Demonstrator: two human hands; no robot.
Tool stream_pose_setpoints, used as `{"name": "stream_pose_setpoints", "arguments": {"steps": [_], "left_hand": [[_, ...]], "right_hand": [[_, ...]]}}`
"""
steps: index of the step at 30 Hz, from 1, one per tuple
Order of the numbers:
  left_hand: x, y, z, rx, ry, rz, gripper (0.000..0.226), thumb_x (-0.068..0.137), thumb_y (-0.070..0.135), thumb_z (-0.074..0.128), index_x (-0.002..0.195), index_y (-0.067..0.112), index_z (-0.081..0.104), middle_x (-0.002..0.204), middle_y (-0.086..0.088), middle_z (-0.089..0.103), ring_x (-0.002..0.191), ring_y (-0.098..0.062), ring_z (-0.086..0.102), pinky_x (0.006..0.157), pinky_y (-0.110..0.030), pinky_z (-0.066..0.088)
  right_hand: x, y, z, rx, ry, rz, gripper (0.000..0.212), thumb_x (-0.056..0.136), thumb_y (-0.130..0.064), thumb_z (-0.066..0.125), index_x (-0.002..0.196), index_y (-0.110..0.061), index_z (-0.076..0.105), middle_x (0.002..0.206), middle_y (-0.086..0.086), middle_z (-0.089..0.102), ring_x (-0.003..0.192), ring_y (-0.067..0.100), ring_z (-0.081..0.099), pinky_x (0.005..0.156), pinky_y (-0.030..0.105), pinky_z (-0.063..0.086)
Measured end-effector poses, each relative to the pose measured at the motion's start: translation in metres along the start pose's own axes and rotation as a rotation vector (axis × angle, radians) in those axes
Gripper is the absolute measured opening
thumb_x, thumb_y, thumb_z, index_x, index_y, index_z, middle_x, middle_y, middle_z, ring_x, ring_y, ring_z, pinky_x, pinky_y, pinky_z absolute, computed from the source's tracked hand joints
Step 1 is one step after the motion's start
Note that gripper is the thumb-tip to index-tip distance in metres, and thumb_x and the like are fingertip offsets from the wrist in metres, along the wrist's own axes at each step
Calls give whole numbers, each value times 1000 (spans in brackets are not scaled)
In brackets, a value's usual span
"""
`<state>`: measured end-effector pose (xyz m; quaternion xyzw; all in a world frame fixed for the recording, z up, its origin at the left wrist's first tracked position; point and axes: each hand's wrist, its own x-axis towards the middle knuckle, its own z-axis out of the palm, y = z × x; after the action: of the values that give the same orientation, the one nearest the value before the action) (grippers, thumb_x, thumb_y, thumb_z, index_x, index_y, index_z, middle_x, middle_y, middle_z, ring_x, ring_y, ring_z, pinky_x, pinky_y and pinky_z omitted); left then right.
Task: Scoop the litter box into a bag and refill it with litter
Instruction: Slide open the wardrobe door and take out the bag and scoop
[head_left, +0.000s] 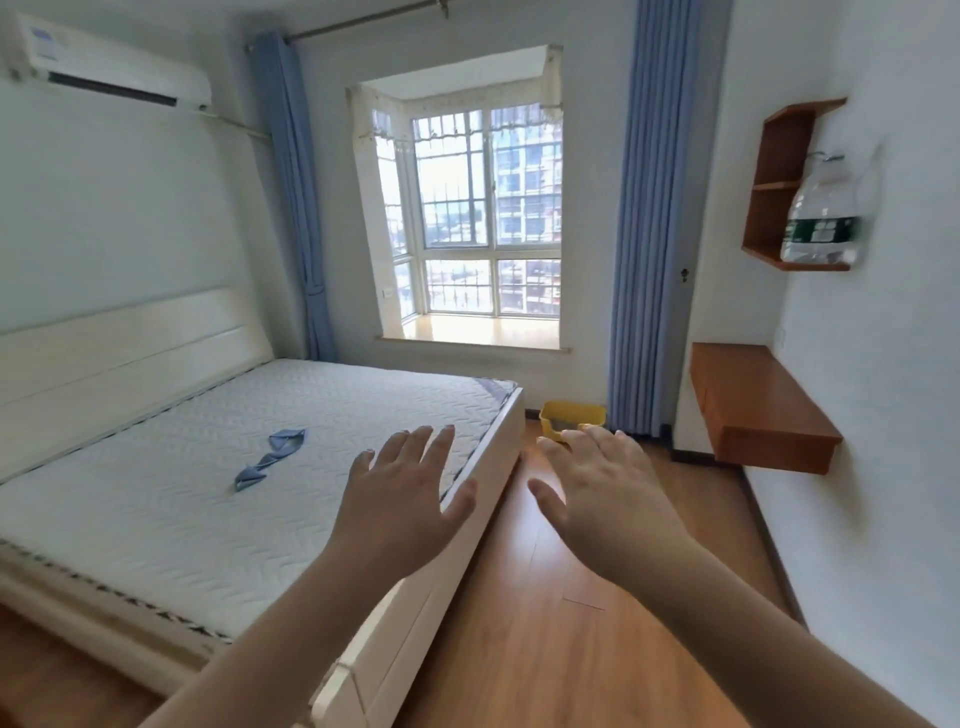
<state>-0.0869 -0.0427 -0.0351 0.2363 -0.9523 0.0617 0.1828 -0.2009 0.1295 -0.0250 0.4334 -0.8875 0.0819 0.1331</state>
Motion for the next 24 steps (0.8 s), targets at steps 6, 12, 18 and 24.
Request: {"name": "stream_pose_setpoints", "arguments": {"steps": [6,12,18,24], "left_hand": [[1,-54,19,90,-53,-172,80,83,68,1,153,31,14,163,3,10,150,-20,8,118,-46,16],[6,-134,37,155,-64,-286,87,78,67,-4,153,29,18,160,2,21,147,-20,16,117,-47,19],[23,-226,47,211,-53,-430,87,79,64,-8,152,29,21,158,4,28,146,-18,20,118,-47,15],[33,-299,52,235,-113,-526,67,95,61,13,153,27,18,160,1,22,148,-21,14,119,-48,10]], "right_hand": [[55,-41,34,141,-16,-146,58,99,-55,20,151,-30,15,157,-2,19,145,19,10,119,40,4],[121,-116,78,181,-25,-293,81,81,-62,-8,150,-29,18,158,-2,19,146,19,10,118,39,4],[193,-196,90,267,-17,-394,57,99,-53,20,151,-28,18,158,-2,18,146,18,8,120,38,4],[245,-260,112,271,-26,-483,57,99,-52,20,150,-27,20,158,-1,20,146,19,10,118,38,6]]}}
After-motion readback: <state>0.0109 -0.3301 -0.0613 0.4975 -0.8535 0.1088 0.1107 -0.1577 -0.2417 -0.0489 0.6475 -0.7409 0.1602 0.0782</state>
